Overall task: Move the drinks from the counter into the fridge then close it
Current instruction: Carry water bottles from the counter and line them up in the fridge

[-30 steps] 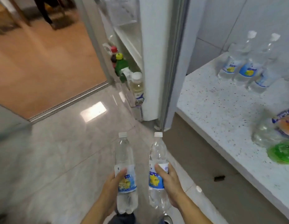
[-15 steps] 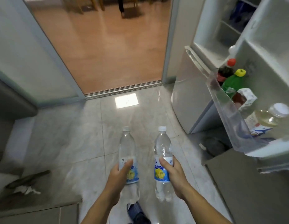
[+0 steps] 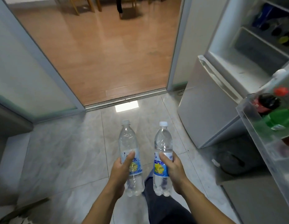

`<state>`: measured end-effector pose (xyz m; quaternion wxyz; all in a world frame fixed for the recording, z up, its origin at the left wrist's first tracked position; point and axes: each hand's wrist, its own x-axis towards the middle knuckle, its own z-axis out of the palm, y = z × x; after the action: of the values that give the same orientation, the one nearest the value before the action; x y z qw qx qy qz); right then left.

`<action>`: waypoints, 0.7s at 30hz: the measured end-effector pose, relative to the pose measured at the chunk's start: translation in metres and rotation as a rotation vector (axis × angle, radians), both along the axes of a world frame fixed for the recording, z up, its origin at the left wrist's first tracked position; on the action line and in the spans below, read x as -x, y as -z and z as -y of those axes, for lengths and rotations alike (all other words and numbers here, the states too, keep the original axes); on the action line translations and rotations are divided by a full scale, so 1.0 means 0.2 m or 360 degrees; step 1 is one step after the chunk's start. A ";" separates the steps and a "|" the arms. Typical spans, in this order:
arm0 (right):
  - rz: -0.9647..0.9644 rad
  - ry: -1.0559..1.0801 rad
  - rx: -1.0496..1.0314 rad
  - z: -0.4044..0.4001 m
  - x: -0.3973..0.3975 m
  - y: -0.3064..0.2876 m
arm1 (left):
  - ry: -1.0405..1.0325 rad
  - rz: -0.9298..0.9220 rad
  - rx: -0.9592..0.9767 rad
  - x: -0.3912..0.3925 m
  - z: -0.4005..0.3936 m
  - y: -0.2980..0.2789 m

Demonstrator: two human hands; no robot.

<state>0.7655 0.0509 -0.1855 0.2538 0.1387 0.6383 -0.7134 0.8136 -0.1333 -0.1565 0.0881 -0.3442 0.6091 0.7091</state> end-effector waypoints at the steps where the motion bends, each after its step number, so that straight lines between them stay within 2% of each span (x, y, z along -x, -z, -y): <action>1: -0.0001 0.0017 0.0014 0.03 0.09 0.01 | 0.0016 -0.0011 0.0018 0.11 0.02 0.00; 11: -0.0026 0.0297 0.0112 0.04 1.11 -0.11 | 0.0219 -0.0028 0.0094 1.23 0.10 -0.11; 21: 0.0001 0.0851 0.0056 -0.13 1.73 -0.12 | 0.0717 -0.0027 -0.0057 2.14 -0.12 -0.08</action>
<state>0.4189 0.0778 -0.1621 0.0589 0.2981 0.5664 -0.7660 0.3860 -0.1103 -0.1411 0.2452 -0.1918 0.6587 0.6850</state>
